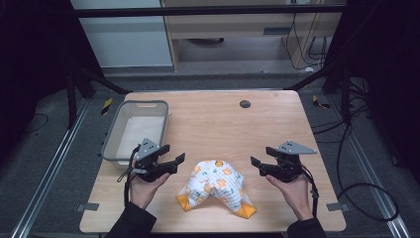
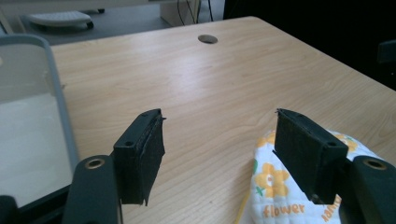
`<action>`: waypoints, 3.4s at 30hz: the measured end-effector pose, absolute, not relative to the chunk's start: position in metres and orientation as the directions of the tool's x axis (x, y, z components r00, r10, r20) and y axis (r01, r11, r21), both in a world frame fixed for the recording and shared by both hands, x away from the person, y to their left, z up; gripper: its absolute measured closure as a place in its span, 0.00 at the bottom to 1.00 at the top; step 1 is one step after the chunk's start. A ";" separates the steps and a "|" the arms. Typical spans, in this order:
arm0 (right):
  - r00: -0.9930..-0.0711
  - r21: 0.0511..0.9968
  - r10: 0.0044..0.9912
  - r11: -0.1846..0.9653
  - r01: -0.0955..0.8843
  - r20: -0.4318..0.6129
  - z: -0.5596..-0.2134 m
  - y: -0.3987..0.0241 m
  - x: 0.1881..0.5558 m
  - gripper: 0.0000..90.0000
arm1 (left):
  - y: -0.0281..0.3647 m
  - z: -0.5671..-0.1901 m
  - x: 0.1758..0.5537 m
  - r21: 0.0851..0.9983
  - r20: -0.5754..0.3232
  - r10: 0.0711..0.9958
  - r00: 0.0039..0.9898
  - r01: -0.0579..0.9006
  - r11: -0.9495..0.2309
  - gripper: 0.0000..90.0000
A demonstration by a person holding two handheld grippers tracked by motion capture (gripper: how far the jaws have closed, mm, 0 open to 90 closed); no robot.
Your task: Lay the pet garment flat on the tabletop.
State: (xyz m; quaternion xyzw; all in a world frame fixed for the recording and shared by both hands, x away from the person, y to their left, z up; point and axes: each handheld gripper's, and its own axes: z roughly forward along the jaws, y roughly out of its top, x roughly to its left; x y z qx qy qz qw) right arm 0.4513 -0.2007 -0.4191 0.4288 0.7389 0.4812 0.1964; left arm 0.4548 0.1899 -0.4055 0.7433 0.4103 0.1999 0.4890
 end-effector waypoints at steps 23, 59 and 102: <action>-0.652 0.822 0.740 0.264 0.505 0.162 -0.449 -0.158 0.456 0.41 | 0.147 -0.448 0.466 0.799 -0.103 0.751 0.652 0.504 -0.328 0.40; -0.740 0.779 0.640 0.349 0.520 0.207 -0.468 -0.138 0.451 0.94 | 0.131 -0.466 0.462 0.714 -0.147 0.666 0.731 0.545 -0.440 0.99; -0.487 0.903 0.872 0.250 0.349 -0.054 -0.409 -0.133 0.538 0.82 | 0.115 -0.387 0.542 0.866 -0.062 0.840 0.540 0.448 -0.224 0.67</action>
